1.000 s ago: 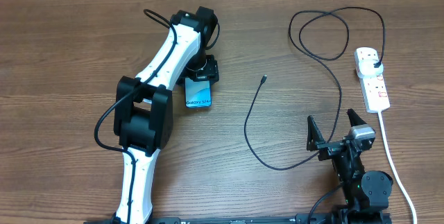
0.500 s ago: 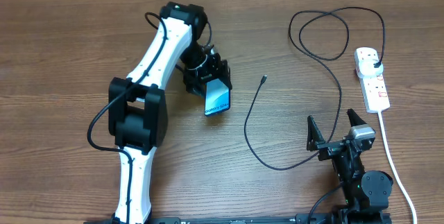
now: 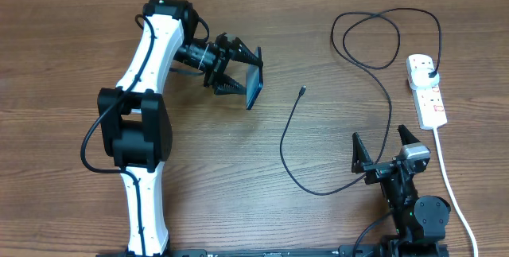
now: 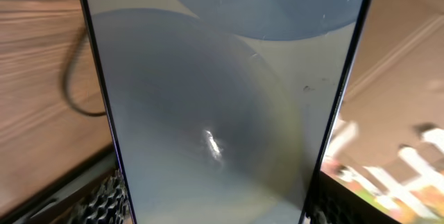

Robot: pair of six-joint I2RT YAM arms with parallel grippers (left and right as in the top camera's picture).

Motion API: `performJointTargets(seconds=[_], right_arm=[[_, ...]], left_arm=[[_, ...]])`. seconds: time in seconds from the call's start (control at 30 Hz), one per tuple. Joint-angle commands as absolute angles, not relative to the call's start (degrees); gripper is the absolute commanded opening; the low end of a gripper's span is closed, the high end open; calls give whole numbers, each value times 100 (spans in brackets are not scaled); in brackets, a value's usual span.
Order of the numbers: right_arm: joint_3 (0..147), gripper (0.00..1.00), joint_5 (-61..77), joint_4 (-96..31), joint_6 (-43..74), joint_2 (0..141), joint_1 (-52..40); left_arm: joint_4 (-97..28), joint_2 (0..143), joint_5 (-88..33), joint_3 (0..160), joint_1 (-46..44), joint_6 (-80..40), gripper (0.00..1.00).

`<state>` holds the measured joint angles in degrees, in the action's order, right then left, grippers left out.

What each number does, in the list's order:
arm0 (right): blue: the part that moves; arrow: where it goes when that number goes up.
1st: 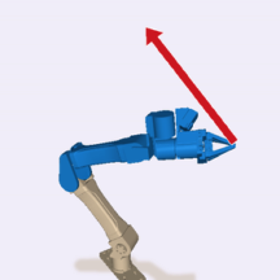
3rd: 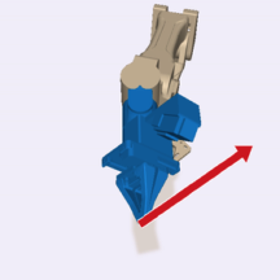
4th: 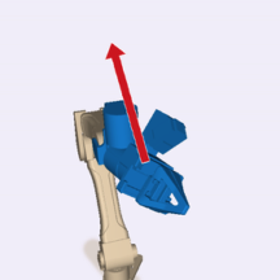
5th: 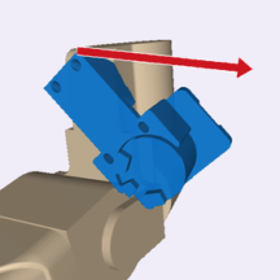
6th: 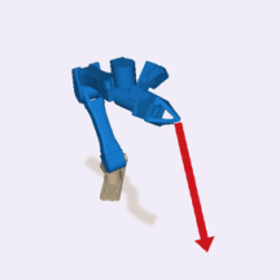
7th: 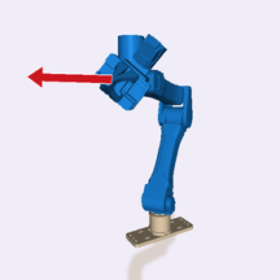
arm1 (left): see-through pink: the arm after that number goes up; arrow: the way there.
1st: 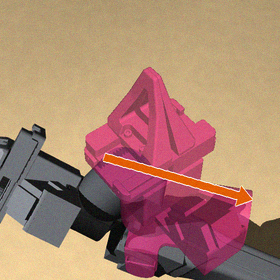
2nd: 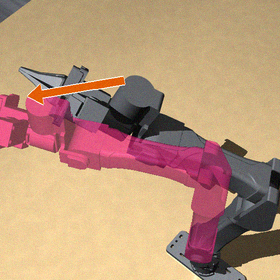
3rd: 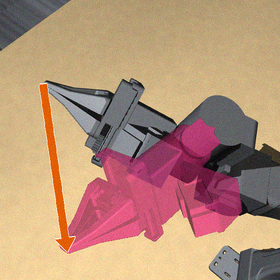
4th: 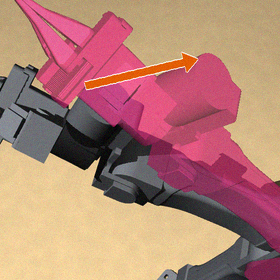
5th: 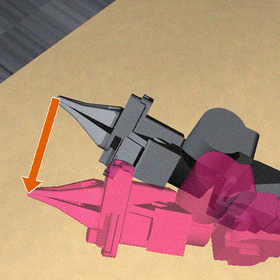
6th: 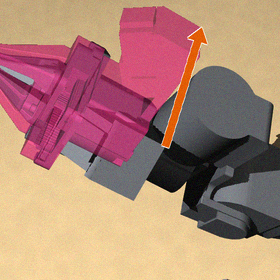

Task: Plug charger to phone and switch on socket
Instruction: 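Lift the phone with the left gripper and raise it upright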

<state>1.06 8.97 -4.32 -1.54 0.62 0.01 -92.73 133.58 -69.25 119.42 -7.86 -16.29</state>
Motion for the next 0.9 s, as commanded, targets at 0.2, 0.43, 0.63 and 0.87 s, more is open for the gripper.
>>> performJointTargets(seconds=[0.2,0.43,0.63,0.87], right_arm=[[45,100,862,-401,-178,16,45],[45,100,862,-401,-178,16,45],[45,100,862,-401,-176,16,45],[45,100,862,-401,-178,16,45]], left_arm=[[-9341,13371,-8768,12105,-696,-1367,73],[-9343,13371,-9065,12105,-609,-1369,72],[-9470,13371,-9065,12105,-454,-1369,70],[-9686,13369,-9067,12103,-449,-1420,70]])
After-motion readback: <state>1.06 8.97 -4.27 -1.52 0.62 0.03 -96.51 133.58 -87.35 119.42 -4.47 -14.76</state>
